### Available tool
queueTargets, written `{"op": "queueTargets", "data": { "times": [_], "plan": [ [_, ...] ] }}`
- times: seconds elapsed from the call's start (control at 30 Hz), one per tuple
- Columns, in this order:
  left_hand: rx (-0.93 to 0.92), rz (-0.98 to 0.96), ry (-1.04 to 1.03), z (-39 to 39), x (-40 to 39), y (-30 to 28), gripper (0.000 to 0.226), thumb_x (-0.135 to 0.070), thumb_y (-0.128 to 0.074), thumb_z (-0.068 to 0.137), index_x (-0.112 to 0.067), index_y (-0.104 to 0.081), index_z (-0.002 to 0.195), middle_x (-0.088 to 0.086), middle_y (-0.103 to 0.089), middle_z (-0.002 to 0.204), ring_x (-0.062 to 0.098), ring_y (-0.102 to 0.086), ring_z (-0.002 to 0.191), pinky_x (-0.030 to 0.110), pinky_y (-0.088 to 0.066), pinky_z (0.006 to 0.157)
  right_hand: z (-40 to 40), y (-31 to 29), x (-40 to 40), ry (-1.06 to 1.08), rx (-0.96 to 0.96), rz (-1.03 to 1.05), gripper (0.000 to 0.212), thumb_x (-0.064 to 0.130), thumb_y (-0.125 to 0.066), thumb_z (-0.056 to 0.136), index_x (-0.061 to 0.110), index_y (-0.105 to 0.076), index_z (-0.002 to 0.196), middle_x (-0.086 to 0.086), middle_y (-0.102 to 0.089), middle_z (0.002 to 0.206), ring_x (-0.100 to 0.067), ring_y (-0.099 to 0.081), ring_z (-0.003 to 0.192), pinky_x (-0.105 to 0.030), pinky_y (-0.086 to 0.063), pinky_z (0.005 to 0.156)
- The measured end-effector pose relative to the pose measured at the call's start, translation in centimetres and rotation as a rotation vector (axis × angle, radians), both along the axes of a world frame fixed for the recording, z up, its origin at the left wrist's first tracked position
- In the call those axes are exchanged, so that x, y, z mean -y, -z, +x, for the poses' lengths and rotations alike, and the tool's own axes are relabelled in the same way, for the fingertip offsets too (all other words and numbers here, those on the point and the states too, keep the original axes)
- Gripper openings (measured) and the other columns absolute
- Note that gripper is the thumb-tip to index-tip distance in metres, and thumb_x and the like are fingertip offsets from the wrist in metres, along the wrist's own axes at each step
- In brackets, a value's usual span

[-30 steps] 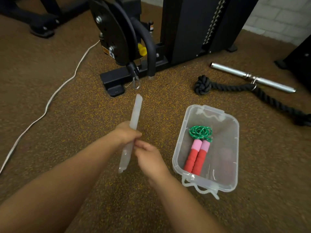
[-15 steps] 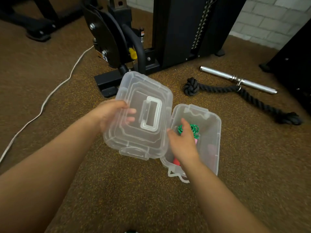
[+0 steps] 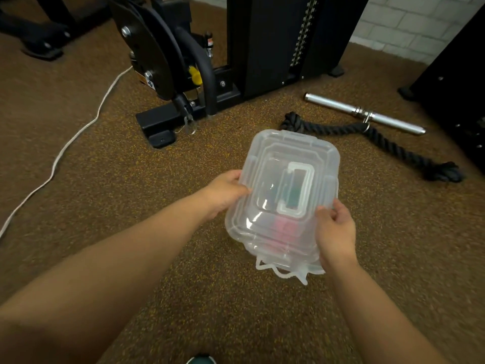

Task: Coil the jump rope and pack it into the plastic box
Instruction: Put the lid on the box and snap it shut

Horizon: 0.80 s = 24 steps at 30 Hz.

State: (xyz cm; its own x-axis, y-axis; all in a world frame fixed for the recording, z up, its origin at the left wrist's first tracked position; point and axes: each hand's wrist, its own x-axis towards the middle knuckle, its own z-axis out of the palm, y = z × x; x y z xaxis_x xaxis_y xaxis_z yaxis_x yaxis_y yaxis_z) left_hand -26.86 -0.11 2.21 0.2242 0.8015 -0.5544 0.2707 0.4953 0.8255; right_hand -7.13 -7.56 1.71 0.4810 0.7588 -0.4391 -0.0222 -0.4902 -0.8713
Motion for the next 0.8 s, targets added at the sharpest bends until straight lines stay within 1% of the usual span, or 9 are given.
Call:
{"op": "queueTargets", "data": {
  "times": [0.07,0.2,0.27,0.37,0.43,0.5,0.57,0.67,0.8],
  "plan": [
    [-0.065,-0.006,0.057,1.3,0.1,0.7,0.053,-0.005,-0.060,0.085,-0.018,-0.048,0.136,0.004,-0.064,0.123,0.022,-0.062,0.108,0.041,-0.051,0.095,0.9,0.9,0.3,0.024,0.032,-0.018,0.041,0.018,-0.048,0.094,0.022,-0.049,0.135,-0.005,-0.063,0.128,-0.025,-0.061,0.115,-0.048,-0.049,0.099],
    [-0.169,-0.024,0.099,2.9,0.4,2.5,0.049,-0.008,-0.058,0.087,-0.017,-0.051,0.135,0.007,-0.063,0.126,0.024,-0.061,0.111,0.040,-0.049,0.098,2.3,1.4,0.6,-0.001,0.127,-0.042,0.027,0.011,-0.044,0.096,0.021,-0.060,0.115,0.006,-0.068,0.098,-0.011,-0.065,0.089,-0.036,-0.052,0.087],
    [-0.200,-0.033,0.104,3.1,0.3,3.0,0.045,-0.009,-0.058,0.087,-0.017,-0.054,0.131,0.006,-0.064,0.123,0.023,-0.063,0.108,0.040,-0.051,0.096,2.7,1.6,0.5,-0.020,0.166,-0.078,0.029,0.011,-0.044,0.094,0.025,-0.061,0.113,0.010,-0.066,0.092,-0.010,-0.064,0.085,-0.036,-0.052,0.086],
    [-0.214,-0.063,0.090,3.2,0.3,3.3,0.040,-0.008,-0.058,0.088,-0.014,-0.057,0.128,0.008,-0.066,0.120,0.025,-0.065,0.105,0.040,-0.054,0.091,3.1,2.1,0.6,-0.037,0.205,-0.140,0.033,0.016,-0.046,0.094,0.023,-0.061,0.123,0.006,-0.068,0.104,-0.021,-0.064,0.101,-0.042,-0.050,0.095],
    [-0.222,-0.081,0.076,3.3,0.2,3.2,0.037,-0.008,-0.059,0.089,-0.011,-0.058,0.126,0.010,-0.067,0.118,0.026,-0.066,0.103,0.036,-0.056,0.084,3.5,2.3,0.7,-0.047,0.240,-0.171,0.035,0.019,-0.048,0.095,0.020,-0.058,0.128,0.006,-0.064,0.112,-0.022,-0.060,0.107,-0.043,-0.047,0.099],
    [-0.224,-0.112,0.054,3.3,0.2,3.2,0.032,-0.009,-0.060,0.090,-0.009,-0.060,0.122,0.012,-0.068,0.116,0.027,-0.068,0.100,0.036,-0.057,0.080,4.0,2.2,0.8,-0.098,0.280,-0.180,0.033,0.018,-0.047,0.095,0.014,-0.059,0.126,0.001,-0.061,0.104,-0.021,-0.056,0.099,-0.038,-0.046,0.094],
    [-0.254,-0.149,0.048,3.4,0.2,3.1,0.030,-0.013,-0.062,0.090,-0.006,-0.060,0.118,0.014,-0.069,0.113,0.028,-0.069,0.097,0.042,-0.058,0.082,4.2,2.2,0.7,-0.158,0.341,-0.203,0.031,0.020,-0.046,0.096,0.012,-0.060,0.122,-0.003,-0.061,0.100,-0.024,-0.056,0.093,-0.039,-0.046,0.089],
    [-0.339,-0.204,0.108,3.4,0.1,2.7,0.032,-0.023,-0.062,0.090,-0.004,-0.058,0.115,0.016,-0.071,0.105,0.027,-0.072,0.088,0.042,-0.060,0.078,4.3,2.4,0.6,-0.229,0.417,-0.252,0.029,0.027,-0.045,0.095,0.013,-0.062,0.113,-0.011,-0.067,0.104,-0.032,-0.062,0.095,-0.046,-0.050,0.089],
    [-0.406,-0.236,0.130,4.3,1.1,1.7,0.038,-0.025,-0.061,0.090,-0.003,-0.055,0.120,0.018,-0.070,0.106,0.029,-0.072,0.087,0.044,-0.060,0.077,5.0,2.1,0.9,-0.204,0.344,-0.303,0.033,0.028,-0.049,0.095,0.009,-0.063,0.118,-0.014,-0.066,0.113,-0.033,-0.061,0.103,-0.047,-0.049,0.093]
  ]
}}
